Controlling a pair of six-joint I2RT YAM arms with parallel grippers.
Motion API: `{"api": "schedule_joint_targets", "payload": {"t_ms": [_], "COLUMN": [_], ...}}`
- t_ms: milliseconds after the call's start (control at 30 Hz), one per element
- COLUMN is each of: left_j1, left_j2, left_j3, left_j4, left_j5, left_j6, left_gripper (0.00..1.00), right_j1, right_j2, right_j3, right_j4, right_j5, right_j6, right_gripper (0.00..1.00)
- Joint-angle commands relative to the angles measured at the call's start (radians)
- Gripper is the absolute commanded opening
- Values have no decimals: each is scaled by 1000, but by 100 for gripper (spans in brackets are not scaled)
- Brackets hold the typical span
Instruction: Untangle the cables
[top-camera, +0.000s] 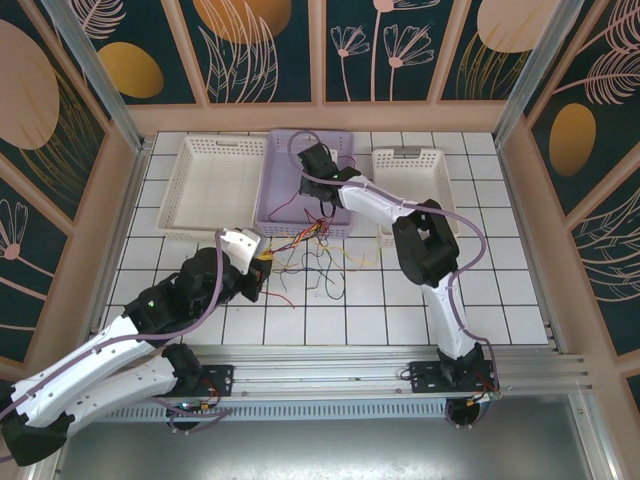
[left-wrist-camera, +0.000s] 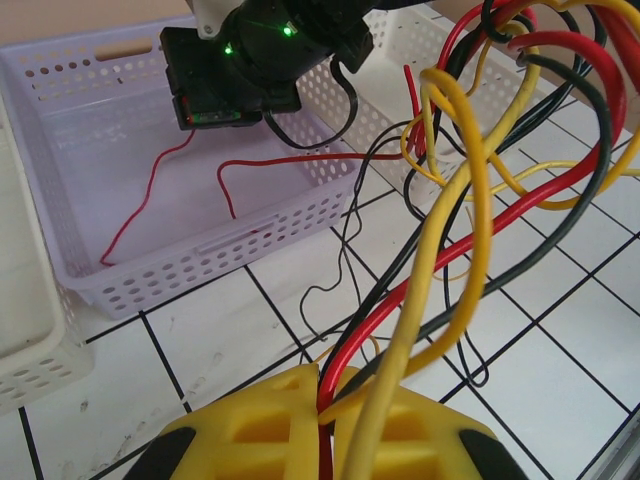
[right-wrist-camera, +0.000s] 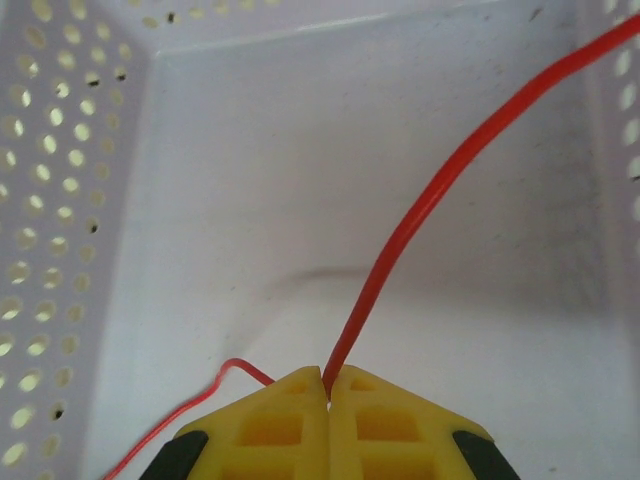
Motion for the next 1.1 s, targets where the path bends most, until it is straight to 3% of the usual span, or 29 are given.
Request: {"api": "schedule_joint_targets", "payload": {"t_ms": [0,233,600,733,900,1067], "left_j1": [4,4,4,3,3,5], "left_j2": [1,-3,-2,-2,-2,-6], "left_j3": [-4,-4,-6,-6,-4,-7], "left_j4": [28,29,30,29,30,28], "left_j5": [-1,7,10,12,12,11], "left_j6": [8,6,7,7,7,6], "left_gripper": [0,0,0,0,0,0], "right_j1": [-2,-58,4,-6,70,89], "right_j2": [-77,-8,51,8,-59,-47], "right_j3": [48,157,283,221,104,61], "right_j4": [-46,-178,-224,-190,-75,-87], "right_j5": [202,236,525,489,477,362], "right_j6": [-48,-93,-237,-235,-306,-273], "right_gripper": [0,0,0,0,0,0]}}
